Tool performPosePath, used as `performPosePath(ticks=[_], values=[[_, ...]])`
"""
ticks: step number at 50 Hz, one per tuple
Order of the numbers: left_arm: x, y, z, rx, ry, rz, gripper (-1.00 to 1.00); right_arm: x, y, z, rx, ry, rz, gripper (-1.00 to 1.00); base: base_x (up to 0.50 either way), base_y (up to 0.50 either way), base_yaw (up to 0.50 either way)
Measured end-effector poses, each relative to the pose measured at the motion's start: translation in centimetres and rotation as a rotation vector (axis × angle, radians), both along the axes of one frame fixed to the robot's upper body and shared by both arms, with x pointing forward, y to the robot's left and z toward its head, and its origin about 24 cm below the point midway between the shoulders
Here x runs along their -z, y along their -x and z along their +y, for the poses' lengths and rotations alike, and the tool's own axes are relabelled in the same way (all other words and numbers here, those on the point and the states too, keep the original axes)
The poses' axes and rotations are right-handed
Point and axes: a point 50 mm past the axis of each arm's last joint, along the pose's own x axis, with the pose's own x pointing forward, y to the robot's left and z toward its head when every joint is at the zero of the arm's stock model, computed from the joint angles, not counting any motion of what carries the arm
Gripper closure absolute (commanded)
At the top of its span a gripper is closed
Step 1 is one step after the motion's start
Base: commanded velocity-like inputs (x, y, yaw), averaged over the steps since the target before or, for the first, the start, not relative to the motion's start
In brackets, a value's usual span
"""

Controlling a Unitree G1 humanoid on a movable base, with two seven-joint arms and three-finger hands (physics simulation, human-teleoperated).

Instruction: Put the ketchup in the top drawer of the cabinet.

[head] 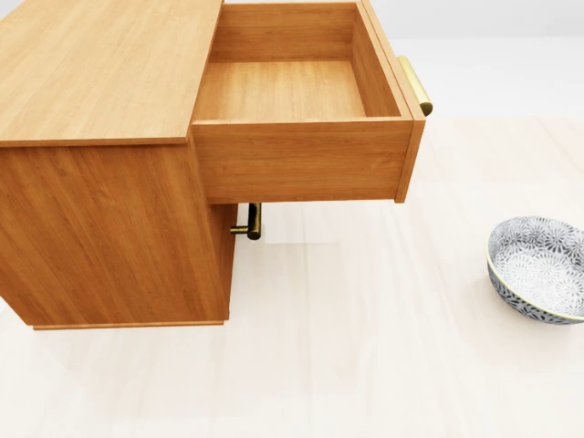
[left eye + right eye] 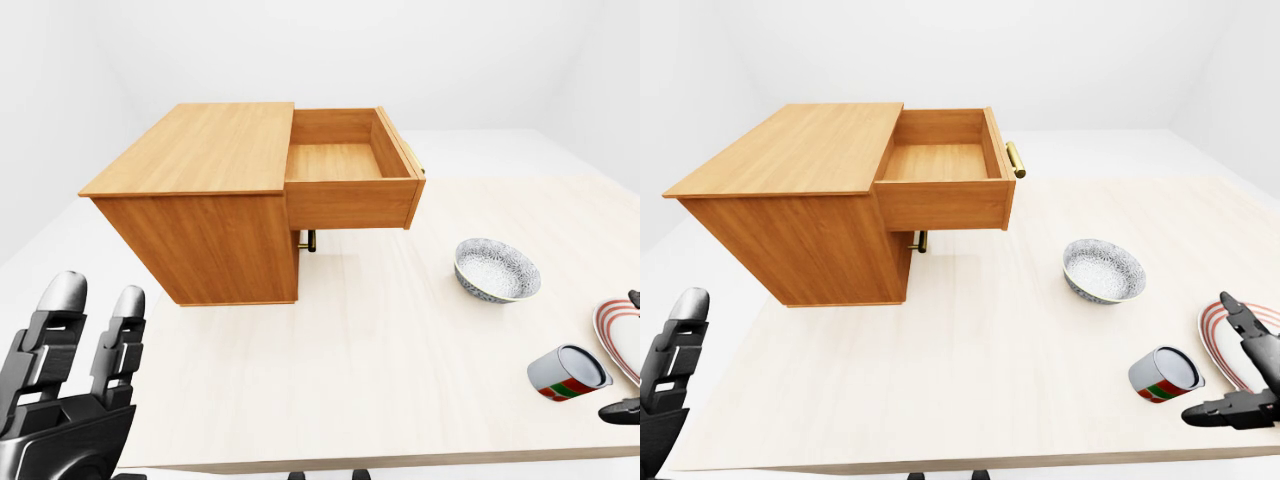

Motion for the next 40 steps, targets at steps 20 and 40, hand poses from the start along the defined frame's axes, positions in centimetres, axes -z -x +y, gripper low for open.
performPosePath(ticks=[20, 40], values=[[0.0, -0.1, 0.0, -0.002, -0.002, 0.001, -1.00, 3.3, 0.1, -0.6, 0.012, -0.113, 0.103, -1.00, 0.00, 0.00, 0.00], [0.1, -0.1, -0.1, 0.000, -0.004, 0.001, -1.00, 3.4, -0.4, -0.6, 0.001, -0.096, 0.138, -1.00, 0.00, 0.00, 0.00]])
